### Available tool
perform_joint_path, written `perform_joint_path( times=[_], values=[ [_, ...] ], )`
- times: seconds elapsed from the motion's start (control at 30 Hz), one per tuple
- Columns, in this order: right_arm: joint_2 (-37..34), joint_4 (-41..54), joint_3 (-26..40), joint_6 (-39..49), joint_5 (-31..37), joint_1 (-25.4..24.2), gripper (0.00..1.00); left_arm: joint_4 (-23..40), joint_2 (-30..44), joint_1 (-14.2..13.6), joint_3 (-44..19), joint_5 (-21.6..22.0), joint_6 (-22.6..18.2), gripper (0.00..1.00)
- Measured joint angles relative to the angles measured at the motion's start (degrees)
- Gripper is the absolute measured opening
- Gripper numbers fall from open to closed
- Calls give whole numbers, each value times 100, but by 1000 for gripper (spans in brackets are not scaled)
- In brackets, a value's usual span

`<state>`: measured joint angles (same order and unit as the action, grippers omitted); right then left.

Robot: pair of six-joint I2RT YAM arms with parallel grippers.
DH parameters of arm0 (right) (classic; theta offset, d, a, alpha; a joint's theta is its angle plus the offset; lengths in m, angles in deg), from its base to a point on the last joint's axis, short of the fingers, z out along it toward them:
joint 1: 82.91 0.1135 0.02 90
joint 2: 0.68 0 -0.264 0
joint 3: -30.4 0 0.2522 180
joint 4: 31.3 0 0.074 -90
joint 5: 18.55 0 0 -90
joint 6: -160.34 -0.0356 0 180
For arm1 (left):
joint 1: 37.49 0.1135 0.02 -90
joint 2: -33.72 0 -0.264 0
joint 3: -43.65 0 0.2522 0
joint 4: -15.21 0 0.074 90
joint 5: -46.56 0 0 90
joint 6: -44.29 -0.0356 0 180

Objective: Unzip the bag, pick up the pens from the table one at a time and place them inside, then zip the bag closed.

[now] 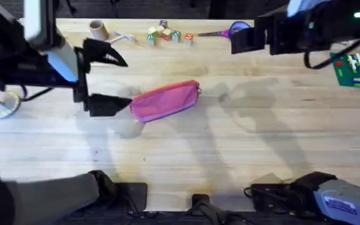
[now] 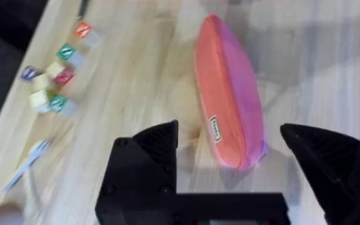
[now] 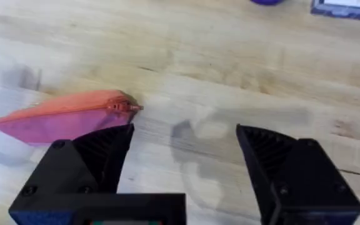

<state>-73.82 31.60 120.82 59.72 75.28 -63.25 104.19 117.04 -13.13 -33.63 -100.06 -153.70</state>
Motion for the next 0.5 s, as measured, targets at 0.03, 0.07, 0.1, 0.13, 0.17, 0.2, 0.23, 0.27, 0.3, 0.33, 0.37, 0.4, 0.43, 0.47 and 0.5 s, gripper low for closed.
perform_joint_path(
  times=[0.03, 0.07, 0.1, 0.13, 0.17, 0.2, 0.23, 0.27, 0.3, 0.33, 0.37, 0.4, 0.43, 0.47, 0.5],
  values=[
    [82, 2, 0, 3, 2, 0, 998, 2, -126, 0, -100, 46, 237, 995],
    [155, 12, 0, 5, 2, 0, 998, 2, -230, 0, -178, 86, 446, 995],
    [230, 29, 0, 9, 2, 0, 998, 3, -335, 0, -256, 127, 667, 995],
    [311, 50, 0, 18, 2, 0, 998, 2, -452, 0, -340, 189, 916, 995],
    [390, 73, 0, 20, 2, 0, 998, 4, -553, -6, -407, 257, 1126, 996],
    [466, 89, 0, 20, 2, 0, 998, 4, -666, -21, -474, 333, 1347, 996],
    [542, 96, 0, 20, 2, 0, 998, 2, -785, -41, -535, 419, 1571, 996],
    [607, 99, 0, 20, 2, 0, 998, 2, -905, -79, -595, 511, 1805, 996],
    [679, 103, 0, 20, 2, 0, 998, -2, -1015, -123, -651, 595, 2025, 996],
    [750, 105, 0, 20, 2, 0, 998, -16, -1137, -189, -723, 697, 2287, 996],
    [805, 105, 0, 20, 2, 0, 998, -47, -1230, -251, -783, 778, 2505, 996],
    [867, 112, 0, 20, 2, 0, 998, -106, -1341, -331, -855, 883, 2784, 996],
    [914, 130, 0, 20, 2, 0, 998, -173, -1431, -401, -914, 975, 3031, 996],
    [960, 172, 0, 20, 2, 0, 998, -260, -1529, -483, -972, 1075, 3314, 996],
    [1001, 230, 0, 20, 2, 0, 998, -336, -1610, -556, -1018, 1160, 3560, 996]
  ],
)
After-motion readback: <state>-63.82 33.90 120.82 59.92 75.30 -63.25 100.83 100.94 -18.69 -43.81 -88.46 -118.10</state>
